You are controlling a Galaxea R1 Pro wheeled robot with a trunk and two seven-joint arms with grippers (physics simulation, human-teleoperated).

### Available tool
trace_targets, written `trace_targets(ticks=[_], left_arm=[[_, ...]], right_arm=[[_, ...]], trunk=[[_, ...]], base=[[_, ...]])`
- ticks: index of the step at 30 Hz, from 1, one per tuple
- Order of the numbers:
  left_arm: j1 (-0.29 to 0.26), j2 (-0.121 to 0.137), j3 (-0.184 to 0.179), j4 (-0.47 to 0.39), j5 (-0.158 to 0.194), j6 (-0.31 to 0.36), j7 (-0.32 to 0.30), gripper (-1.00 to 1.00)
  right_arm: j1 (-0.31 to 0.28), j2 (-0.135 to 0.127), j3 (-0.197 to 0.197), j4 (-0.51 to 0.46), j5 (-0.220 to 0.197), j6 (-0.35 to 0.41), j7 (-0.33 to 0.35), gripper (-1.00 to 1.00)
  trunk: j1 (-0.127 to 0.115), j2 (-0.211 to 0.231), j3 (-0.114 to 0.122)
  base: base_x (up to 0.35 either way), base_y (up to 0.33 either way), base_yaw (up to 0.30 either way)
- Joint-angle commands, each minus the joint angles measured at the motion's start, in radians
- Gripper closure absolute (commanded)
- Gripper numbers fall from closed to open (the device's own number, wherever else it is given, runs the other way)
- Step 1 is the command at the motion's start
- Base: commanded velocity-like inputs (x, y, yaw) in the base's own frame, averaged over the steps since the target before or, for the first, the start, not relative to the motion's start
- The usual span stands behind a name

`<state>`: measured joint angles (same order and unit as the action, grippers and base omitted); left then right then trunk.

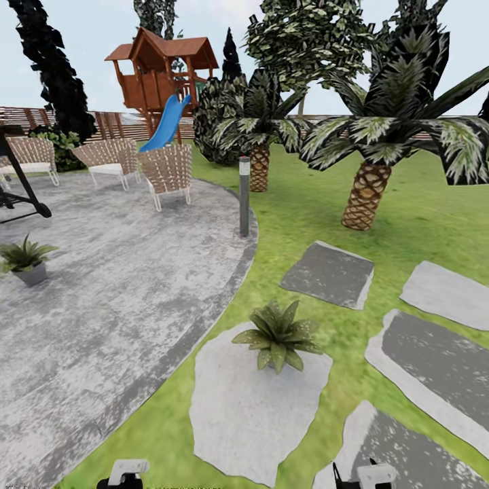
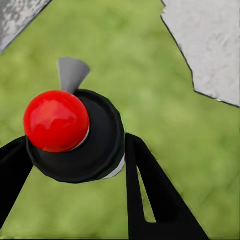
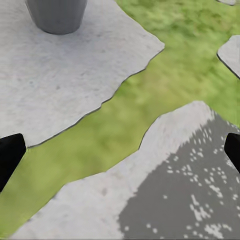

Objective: Pick up the pesticide atomizer in the garden and spray insectifuge to fully cover both potted plants in the garden.

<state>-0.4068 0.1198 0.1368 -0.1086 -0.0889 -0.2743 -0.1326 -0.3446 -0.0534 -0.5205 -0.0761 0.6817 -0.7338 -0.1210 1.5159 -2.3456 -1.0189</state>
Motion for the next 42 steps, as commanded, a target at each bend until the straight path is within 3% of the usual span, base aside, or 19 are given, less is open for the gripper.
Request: trace_targets(ticks=[1,15,42], left_arm=[[-0.001,0.0,0.009,0.001,-0.009,-0.003,-0.004,1.0],[0.006,-0.005,0.007,0.001,-0.008,-0.003,-0.004,1.0],[0.008,-0.003,0.009,0.001,-0.006,-0.003,-0.002,1.0]], right_arm=[[-0.001,0.0,-0.003,0.002,0.011,-0.002,-0.008,-1.0],[-0.001,0.015,-0.001,0.007,0.012,-0.002,-0.008,-1.0],[-0.001,0.016,-0.001,0.007,0.012,-0.001,-0.008,-1.0]], trunk=[[0.0,0.0,-0.001],[0.0,0.0,-0.001],[0.0,0.0,-0.001]], base=[[0.0,0.0,0.278],[0.0,0.0,0.278],[0.0,0.0,0.278]])
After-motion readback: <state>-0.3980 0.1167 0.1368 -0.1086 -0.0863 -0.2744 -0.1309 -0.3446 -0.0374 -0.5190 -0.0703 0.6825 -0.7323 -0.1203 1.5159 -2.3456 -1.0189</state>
